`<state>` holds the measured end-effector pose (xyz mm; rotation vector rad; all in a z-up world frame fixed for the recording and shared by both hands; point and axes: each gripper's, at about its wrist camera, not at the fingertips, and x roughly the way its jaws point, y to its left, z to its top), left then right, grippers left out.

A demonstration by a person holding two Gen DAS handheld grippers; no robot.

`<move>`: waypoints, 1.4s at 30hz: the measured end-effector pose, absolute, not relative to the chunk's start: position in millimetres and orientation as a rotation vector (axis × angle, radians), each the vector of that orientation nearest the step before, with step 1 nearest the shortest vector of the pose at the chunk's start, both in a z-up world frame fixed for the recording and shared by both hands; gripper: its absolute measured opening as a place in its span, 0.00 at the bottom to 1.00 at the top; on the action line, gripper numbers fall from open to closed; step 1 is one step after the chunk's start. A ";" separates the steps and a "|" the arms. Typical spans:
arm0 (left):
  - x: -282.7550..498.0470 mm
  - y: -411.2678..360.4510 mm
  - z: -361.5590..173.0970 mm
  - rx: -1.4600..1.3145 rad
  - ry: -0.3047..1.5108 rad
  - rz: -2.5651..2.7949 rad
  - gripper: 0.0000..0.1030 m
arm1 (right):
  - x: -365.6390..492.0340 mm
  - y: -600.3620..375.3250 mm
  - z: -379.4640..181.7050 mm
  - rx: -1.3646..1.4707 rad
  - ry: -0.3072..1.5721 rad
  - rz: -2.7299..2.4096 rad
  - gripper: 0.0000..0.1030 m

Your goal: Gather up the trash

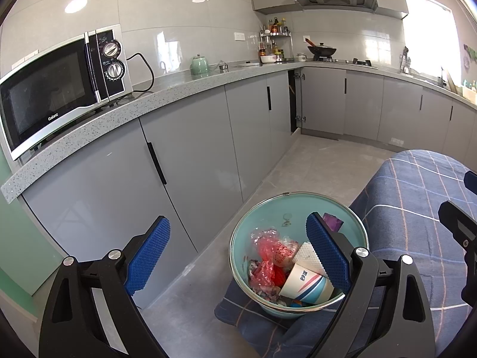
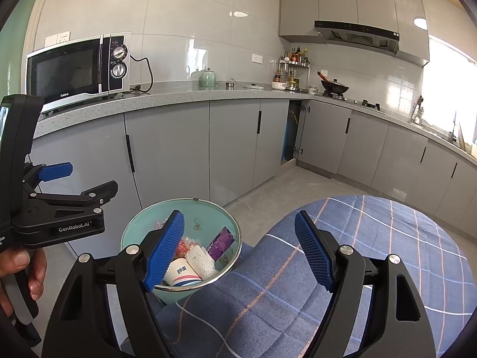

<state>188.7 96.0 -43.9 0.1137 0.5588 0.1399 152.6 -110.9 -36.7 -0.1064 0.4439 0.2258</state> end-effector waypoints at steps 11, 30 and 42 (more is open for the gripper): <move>190.9 96.3 -46.3 0.122 0.570 0.155 0.89 | 155.1 -111.8 -38.6 -0.106 0.445 0.222 0.74; 194.3 96.1 -50.6 0.147 0.583 0.221 0.96 | 155.1 -112.2 -39.0 -0.107 0.443 0.219 0.74; 194.7 95.7 -52.5 0.142 0.590 0.223 0.96 | 155.4 -115.9 -39.0 -0.102 0.443 0.215 0.74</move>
